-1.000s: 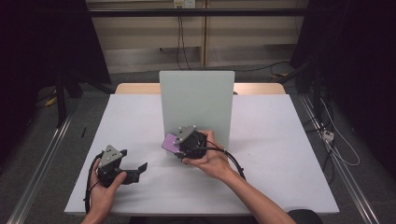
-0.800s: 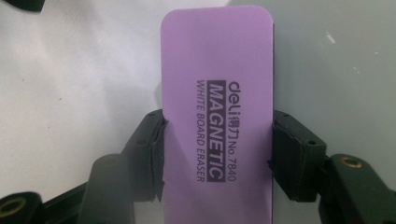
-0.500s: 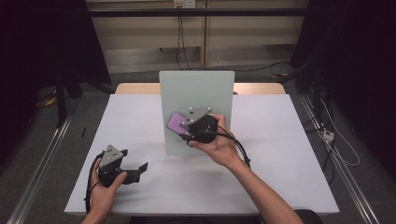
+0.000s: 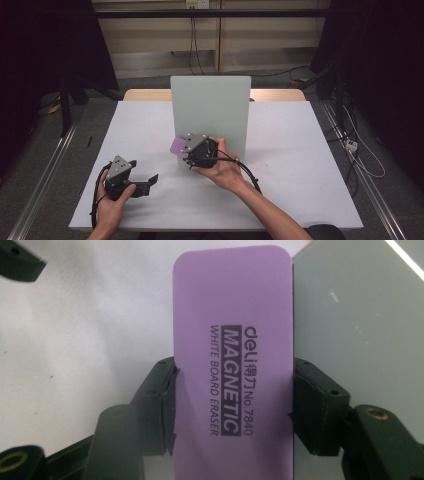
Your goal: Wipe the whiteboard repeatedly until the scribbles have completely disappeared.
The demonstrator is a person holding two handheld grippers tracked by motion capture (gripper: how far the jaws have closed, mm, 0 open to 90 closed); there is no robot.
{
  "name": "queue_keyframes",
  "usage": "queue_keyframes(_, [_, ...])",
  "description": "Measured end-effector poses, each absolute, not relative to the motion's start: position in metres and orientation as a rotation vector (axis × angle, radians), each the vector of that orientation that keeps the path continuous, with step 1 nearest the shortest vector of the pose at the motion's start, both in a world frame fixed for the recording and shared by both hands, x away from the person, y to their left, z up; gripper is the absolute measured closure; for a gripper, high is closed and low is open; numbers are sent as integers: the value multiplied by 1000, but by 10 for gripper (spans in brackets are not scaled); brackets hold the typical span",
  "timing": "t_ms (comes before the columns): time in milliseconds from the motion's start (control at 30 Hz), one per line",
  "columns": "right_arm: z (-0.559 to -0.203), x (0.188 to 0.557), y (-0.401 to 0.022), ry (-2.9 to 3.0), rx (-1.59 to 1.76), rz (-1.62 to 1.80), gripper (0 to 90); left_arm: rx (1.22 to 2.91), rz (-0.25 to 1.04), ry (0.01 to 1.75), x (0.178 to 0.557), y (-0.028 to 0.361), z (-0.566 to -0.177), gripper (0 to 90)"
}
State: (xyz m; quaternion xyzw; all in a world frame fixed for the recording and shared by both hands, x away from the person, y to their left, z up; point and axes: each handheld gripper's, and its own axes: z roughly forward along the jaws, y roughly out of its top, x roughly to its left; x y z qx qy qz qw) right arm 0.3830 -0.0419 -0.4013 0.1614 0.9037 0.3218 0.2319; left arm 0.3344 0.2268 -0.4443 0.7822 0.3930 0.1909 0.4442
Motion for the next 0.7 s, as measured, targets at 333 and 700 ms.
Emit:
queue_keyframes(333, [-422, 385, -32, 2611, 449, 906, 418, 1939, 473, 975, 335, 227, -444, 58])
queue_keyframes(700, [-429, 390, -28, 2696, 451, 936, 417, 1924, 465, 989, 334, 230, -446, 58])
